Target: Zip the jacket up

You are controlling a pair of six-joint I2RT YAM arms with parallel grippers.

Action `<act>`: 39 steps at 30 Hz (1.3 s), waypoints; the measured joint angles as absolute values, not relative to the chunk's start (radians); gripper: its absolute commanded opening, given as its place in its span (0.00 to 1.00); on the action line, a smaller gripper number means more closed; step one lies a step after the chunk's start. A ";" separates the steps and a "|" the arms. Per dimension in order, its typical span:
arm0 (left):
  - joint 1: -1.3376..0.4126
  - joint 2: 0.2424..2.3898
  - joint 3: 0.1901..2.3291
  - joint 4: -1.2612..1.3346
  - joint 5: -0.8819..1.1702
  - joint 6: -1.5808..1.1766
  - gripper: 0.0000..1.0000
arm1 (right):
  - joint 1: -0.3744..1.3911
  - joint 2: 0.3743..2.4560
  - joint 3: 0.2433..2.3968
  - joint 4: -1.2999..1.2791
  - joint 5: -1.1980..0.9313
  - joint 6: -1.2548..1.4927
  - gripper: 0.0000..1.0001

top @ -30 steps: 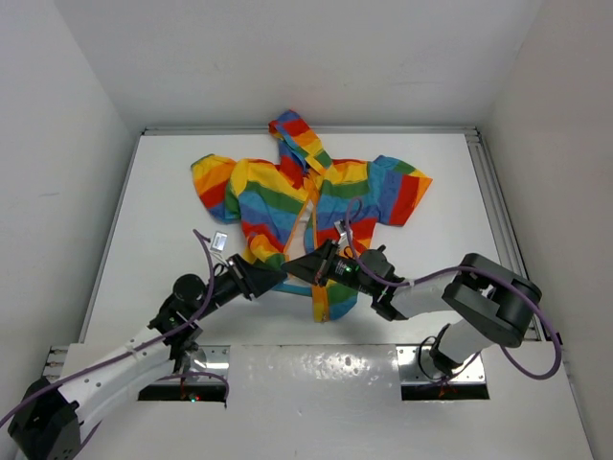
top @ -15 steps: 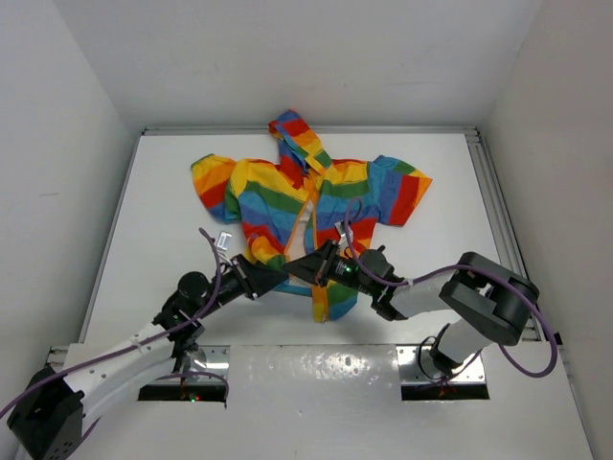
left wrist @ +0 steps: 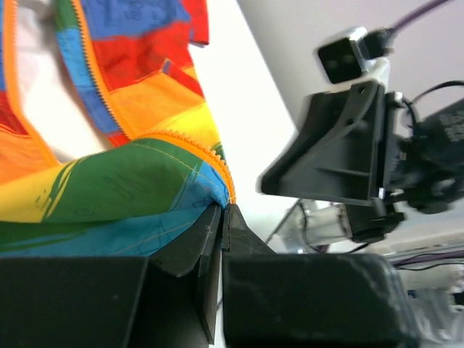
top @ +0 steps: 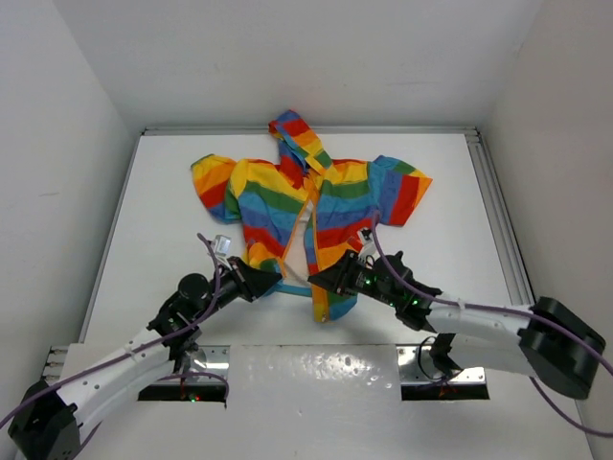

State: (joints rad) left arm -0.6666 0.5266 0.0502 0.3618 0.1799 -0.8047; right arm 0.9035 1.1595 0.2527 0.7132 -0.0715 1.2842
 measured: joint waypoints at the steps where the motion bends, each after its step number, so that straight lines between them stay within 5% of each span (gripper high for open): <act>1: -0.667 0.532 0.050 0.362 0.174 -0.791 0.00 | 0.904 1.110 0.253 0.627 -0.052 1.251 0.04; 8: -0.667 0.585 0.050 0.419 0.154 -0.698 0.00 | 0.971 0.991 0.276 0.119 0.089 1.087 0.00; 16: -0.667 0.621 0.072 0.409 0.130 -0.614 0.00 | 1.074 1.181 0.397 -0.118 0.213 1.000 0.00; 23: -0.667 0.633 0.074 0.412 0.121 -0.598 0.00 | 1.100 1.256 0.485 -0.156 0.286 0.964 0.26; 39: -0.667 0.612 0.074 0.407 0.130 -0.596 0.00 | 1.180 1.409 0.573 -0.284 0.405 0.963 0.40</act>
State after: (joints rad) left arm -0.6666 0.6121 0.0738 0.4072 0.1303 -0.5957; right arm 1.1801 1.4086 0.5732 -0.2840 0.4049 0.9627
